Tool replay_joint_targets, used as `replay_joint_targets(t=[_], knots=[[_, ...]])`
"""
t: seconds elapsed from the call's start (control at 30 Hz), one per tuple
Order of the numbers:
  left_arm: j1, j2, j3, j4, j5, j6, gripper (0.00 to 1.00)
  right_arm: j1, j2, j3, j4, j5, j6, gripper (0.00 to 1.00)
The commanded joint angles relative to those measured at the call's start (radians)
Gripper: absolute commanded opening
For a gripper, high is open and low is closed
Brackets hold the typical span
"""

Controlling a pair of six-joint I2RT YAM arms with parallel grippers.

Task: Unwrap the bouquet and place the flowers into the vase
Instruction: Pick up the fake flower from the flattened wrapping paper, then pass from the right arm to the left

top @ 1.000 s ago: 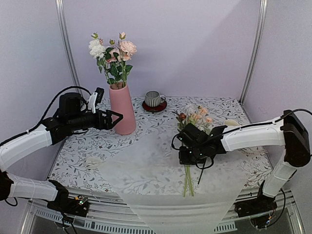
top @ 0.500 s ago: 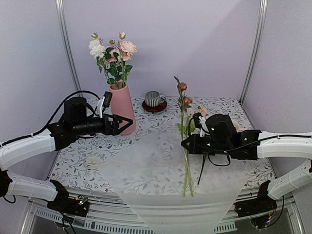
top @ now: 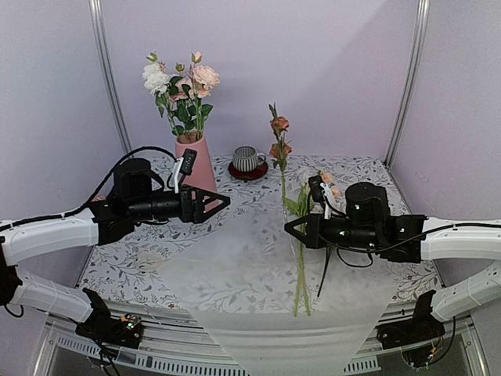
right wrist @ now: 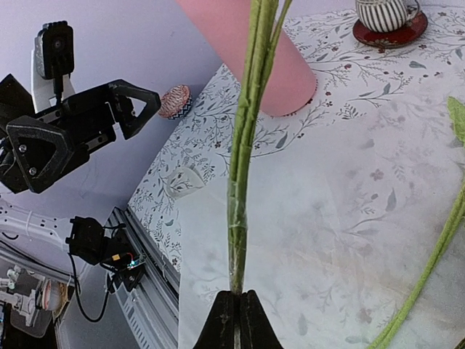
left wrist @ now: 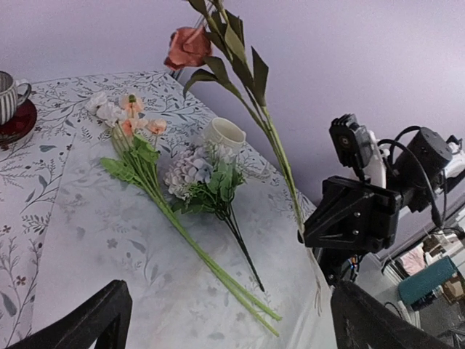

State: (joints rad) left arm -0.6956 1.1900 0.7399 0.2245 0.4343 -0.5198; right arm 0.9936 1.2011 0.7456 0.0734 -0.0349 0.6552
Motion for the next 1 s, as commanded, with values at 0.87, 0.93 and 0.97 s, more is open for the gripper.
replay_joint_targets(t=[0.87, 0.93, 0.97], knots=[[-0.125, 0.18, 0.041, 0.407, 0.13, -0.144, 0.64, 0.103, 0.125, 0.082, 0.193, -0.216, -0.178, 0.03], [-0.129, 0.193, 0.042, 0.439, 0.145, -0.16, 0.59, 0.103, 0.129, 0.083, 0.193, -0.219, -0.18, 0.03], [-0.128, 0.198, 0.04, 0.454, 0.151, -0.167, 0.57, 0.103, 0.131, 0.083, 0.193, -0.22, -0.182, 0.03]])
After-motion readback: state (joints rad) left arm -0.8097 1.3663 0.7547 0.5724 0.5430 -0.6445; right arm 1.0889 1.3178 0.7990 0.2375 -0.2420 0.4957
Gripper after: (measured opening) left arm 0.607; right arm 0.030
